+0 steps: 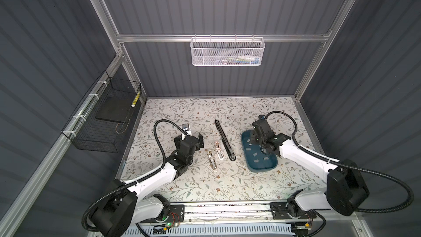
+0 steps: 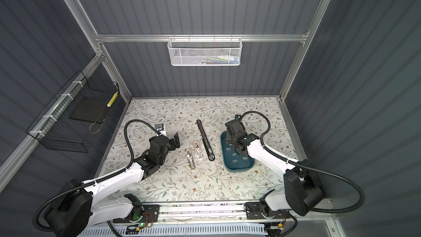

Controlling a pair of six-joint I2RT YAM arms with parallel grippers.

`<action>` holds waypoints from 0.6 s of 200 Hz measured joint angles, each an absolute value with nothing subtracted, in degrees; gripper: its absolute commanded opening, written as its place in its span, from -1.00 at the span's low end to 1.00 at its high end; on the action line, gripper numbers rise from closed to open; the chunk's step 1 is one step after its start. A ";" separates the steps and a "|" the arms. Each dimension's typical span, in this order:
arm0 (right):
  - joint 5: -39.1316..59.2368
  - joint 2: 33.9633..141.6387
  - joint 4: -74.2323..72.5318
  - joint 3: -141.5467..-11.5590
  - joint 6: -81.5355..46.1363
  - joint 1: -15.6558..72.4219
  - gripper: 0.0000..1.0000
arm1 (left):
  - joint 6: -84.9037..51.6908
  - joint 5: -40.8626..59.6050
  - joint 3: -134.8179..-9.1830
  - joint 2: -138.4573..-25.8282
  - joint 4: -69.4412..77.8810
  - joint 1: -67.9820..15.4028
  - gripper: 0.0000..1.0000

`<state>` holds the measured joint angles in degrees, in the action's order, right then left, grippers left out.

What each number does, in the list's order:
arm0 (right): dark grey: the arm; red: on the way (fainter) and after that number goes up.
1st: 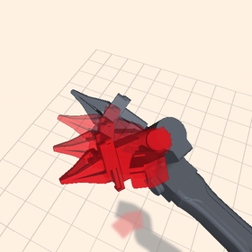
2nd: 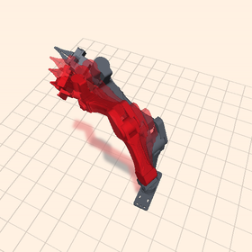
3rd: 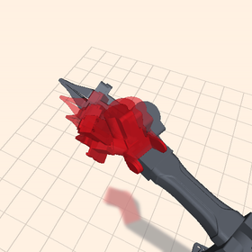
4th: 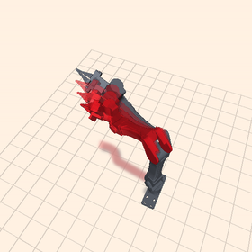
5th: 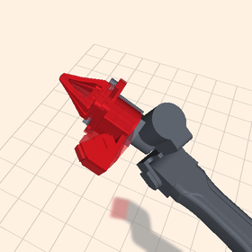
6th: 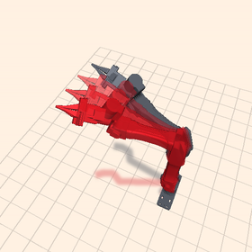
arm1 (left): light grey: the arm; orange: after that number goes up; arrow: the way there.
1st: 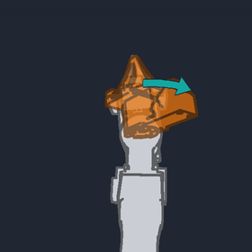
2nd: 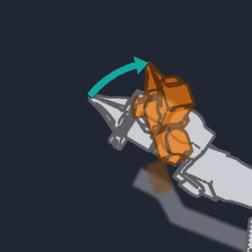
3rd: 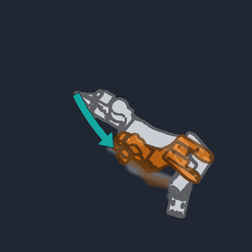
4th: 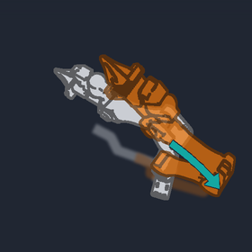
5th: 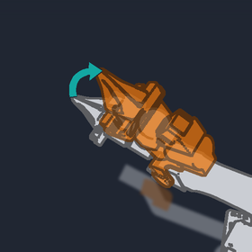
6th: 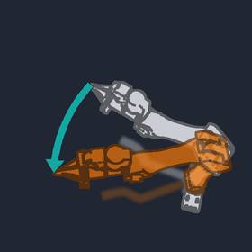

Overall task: Load the staples into the stapler
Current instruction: 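Move the right gripper back down into the teal tray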

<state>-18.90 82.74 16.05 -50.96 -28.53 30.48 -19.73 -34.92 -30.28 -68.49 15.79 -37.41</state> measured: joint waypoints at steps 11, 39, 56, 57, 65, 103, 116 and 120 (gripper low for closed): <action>-18.15 84.64 15.94 -50.96 -28.62 30.33 -0.24 | -19.73 -34.94 -30.28 -68.49 15.79 -37.41 1.00; -15.81 91.05 16.67 -53.04 -28.95 29.47 -0.30 | -19.73 -34.92 -30.28 -68.49 15.79 -37.41 0.99; -14.87 94.54 17.89 -55.29 -29.21 28.64 -0.29 | -19.73 -34.92 -30.28 -68.53 15.81 -37.41 0.99; -14.85 94.65 17.89 -55.35 -29.23 28.62 -0.29 | -19.73 -34.92 -30.28 -68.53 15.79 -37.41 0.99; -14.52 95.59 18.20 -55.99 -29.39 28.27 -0.27 | -19.73 -34.89 -30.28 -68.66 15.79 -37.41 1.00; -13.21 96.38 19.40 -56.90 -29.61 27.16 -0.24 | -19.73 -34.94 -30.28 -68.79 15.64 -37.41 0.99; -12.82 97.06 19.64 -57.65 -29.63 27.03 -0.20 | -19.73 -34.94 -30.28 -68.79 15.66 -37.41 0.99; -12.64 97.36 19.68 -57.89 -29.63 27.03 -0.20 | -19.73 -34.92 -30.28 -68.79 15.66 -37.41 0.99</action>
